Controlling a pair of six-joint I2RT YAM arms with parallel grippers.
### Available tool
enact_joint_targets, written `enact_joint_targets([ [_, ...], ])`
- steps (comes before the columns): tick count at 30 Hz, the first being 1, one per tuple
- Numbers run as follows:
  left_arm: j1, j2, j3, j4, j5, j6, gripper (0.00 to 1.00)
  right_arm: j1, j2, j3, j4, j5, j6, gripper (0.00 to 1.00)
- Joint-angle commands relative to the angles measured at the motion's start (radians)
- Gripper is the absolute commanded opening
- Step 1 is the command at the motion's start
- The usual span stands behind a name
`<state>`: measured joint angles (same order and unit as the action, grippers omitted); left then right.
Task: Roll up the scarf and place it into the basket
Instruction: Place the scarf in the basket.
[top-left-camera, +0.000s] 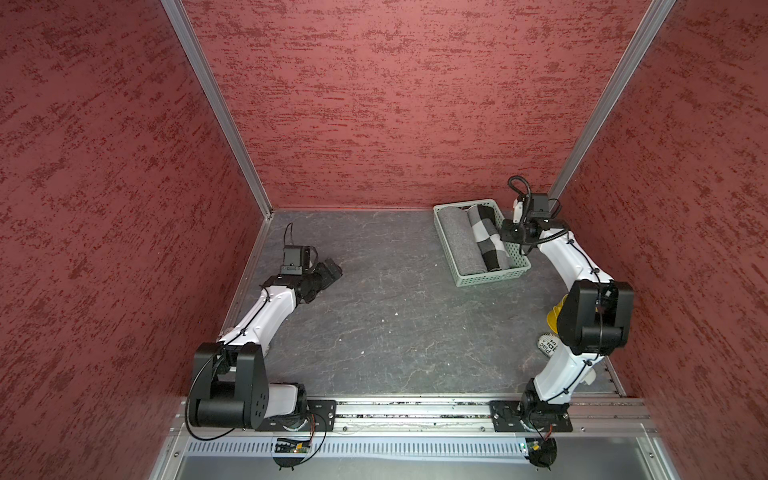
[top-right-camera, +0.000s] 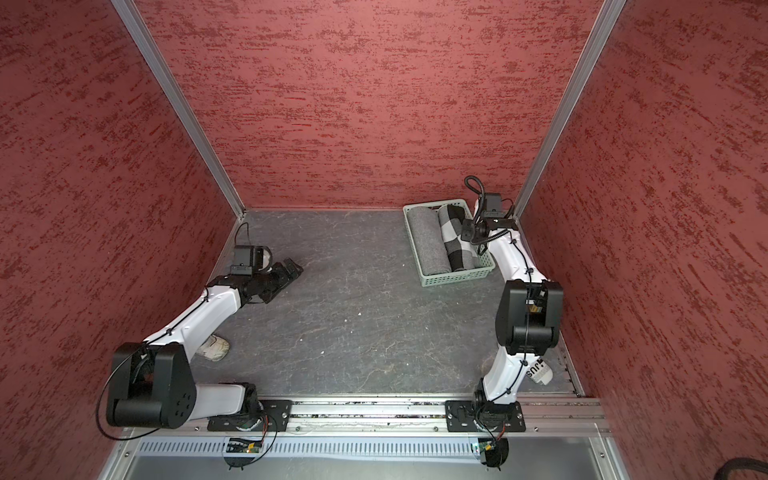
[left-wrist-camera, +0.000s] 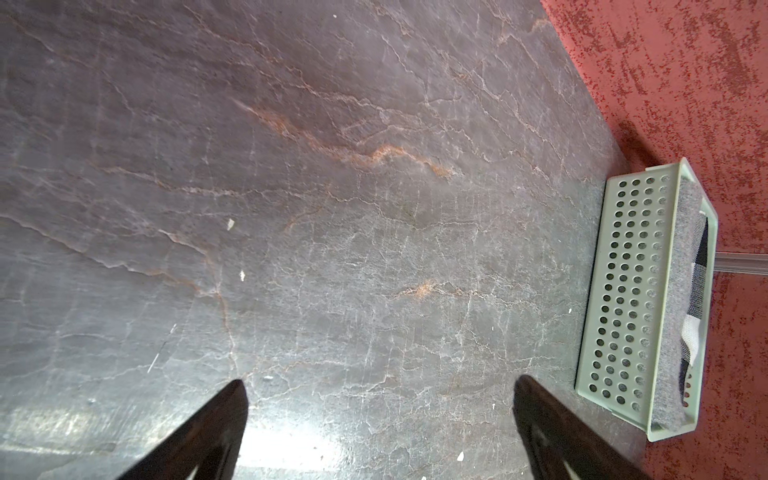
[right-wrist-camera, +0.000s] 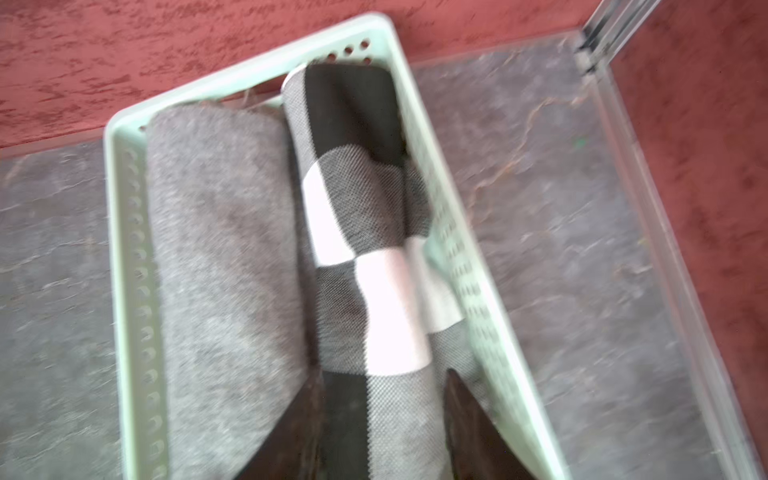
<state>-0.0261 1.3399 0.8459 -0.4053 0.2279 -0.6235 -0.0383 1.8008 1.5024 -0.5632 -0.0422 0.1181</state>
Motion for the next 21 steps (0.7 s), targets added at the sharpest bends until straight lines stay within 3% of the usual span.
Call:
enact_joint_targets([
  [1,0.009,-0.027,0.033,-0.017,-0.015,0.011,0.99,0.020,0.029,-0.082,0.048,-0.014,0.069,0.34],
  [6,0.014,-0.038,0.031,-0.034,-0.022,0.021,1.00,0.018,0.124,-0.104,0.048,0.004,0.070,0.21],
  [12,0.025,-0.063,0.010,-0.037,-0.027,0.021,0.99,-0.023,0.232,-0.047,0.038,0.226,0.105,0.16],
  [15,0.033,-0.069,0.004,-0.044,-0.031,0.027,1.00,-0.037,0.264,-0.021,0.053,0.280,0.097,0.17],
  [19,0.054,-0.084,0.003,-0.053,-0.032,0.035,0.99,-0.039,0.325,0.041,0.003,0.363,0.079,0.26],
  [21,0.071,-0.100,0.004,-0.059,-0.030,0.046,1.00,-0.038,0.298,0.027,0.008,0.335,0.072,0.32],
])
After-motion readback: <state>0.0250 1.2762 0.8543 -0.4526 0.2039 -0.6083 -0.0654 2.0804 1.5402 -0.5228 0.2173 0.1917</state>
